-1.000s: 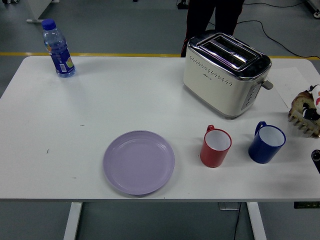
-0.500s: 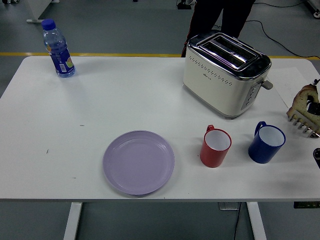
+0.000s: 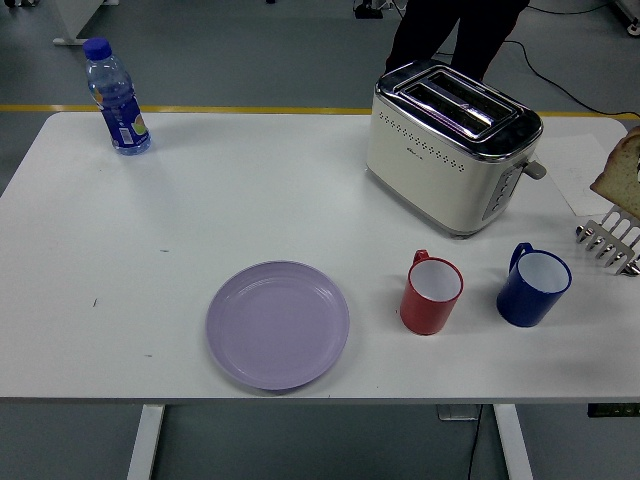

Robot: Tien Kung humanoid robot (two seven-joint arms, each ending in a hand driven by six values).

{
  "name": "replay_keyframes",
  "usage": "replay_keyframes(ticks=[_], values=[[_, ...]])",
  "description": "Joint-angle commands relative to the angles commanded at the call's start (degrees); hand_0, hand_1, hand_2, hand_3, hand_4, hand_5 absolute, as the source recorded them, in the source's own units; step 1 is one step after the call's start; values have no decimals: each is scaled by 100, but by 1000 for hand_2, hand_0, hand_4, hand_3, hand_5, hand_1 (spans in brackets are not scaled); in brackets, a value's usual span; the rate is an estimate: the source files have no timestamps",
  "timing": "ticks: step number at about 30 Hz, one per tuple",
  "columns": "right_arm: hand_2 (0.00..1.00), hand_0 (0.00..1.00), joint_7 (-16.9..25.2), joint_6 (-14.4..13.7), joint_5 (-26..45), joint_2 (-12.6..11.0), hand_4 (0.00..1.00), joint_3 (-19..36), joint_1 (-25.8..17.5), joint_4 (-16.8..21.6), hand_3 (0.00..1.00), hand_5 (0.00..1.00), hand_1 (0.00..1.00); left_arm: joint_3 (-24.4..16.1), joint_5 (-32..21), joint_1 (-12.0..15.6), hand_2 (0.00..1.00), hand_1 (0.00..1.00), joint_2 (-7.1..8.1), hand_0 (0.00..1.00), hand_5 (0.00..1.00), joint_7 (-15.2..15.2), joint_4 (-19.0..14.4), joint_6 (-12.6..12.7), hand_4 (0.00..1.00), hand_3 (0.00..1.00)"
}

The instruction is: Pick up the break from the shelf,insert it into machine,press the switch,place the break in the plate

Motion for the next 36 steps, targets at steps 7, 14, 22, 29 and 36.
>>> replay_keyframes(ticks=[7,14,22,29,36], values=[[371,214,-238,159,448,-360,533,-118,492,395,463,2,286,-23,19,-4,704,700,9,682,887,9,0,-2,293,564],[359,196,-501,322,1209,-535,540,-469,1326,407,454,2,260,-33,39,-5,704,700,33,683,886,20,0,-11,293,563],[350,183,-554,455,1451,-447,540,-1014,2262,184,450,2,242,-37,28,35,704,700,54,683,884,26,0,-7,292,564],[341,173,-648,572,1444,17,548,-1353,2930,-327,442,2,226,-19,30,70,704,700,81,683,881,33,0,-11,290,565],[336,172,-684,793,1517,456,555,-1577,3371,-955,437,2,217,4,7,54,703,701,111,683,882,21,0,-10,291,563]])
